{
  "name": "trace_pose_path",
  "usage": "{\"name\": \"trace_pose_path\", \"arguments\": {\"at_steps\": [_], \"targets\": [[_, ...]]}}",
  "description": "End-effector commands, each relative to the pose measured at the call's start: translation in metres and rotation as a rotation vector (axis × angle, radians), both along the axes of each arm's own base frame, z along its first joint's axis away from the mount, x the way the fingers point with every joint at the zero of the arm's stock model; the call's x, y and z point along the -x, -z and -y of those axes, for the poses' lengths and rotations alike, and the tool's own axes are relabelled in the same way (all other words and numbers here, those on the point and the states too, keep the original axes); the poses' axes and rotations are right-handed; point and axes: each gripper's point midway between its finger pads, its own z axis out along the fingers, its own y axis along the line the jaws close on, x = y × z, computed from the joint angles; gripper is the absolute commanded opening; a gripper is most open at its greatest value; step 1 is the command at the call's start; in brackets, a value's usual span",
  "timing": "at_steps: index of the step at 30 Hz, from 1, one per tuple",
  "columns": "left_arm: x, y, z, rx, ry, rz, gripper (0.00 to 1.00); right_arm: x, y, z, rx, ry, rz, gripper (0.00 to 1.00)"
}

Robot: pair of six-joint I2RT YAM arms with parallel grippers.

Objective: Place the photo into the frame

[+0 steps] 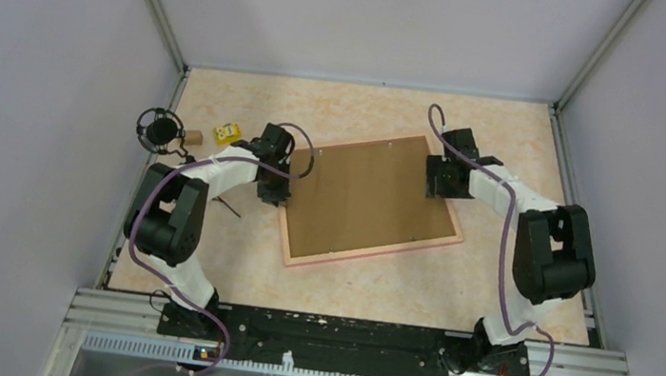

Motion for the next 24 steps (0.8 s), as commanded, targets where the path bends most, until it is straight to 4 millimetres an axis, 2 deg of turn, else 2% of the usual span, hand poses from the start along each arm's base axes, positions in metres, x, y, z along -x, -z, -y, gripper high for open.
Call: {"name": "trace_pose_path", "arguments": {"at_steps": [1,4,8,13,17,20,24], "targets": [[-0.008,-0.020,0.014,0.056,0.111,0.095,0.25,0.009,-0.046,0.005,-0.016,0.047,0.098,0.75],[-0.009,-0.043,0.020,0.102,0.145,0.176,0.38,0.024,-0.052,-0.001,-0.070,0.041,0.107,0.83],[-0.006,-0.078,0.028,0.168,0.203,0.293,0.56,0.050,-0.054,-0.011,-0.138,0.032,0.087,0.85],[0.007,-0.121,0.050,0.303,0.334,0.444,0.77,0.090,-0.049,-0.023,-0.206,0.071,0.039,0.90],[0.021,-0.150,0.073,0.428,0.455,0.518,0.87,0.114,-0.046,-0.018,-0.273,0.235,0.008,0.92],[0.038,-0.167,0.095,0.523,0.565,0.552,0.92,0.127,-0.052,-0.011,-0.330,0.417,0.020,0.92],[0.066,-0.172,0.128,0.573,0.680,0.534,0.92,0.153,-0.044,-0.013,-0.447,0.668,-0.032,0.91]]}}
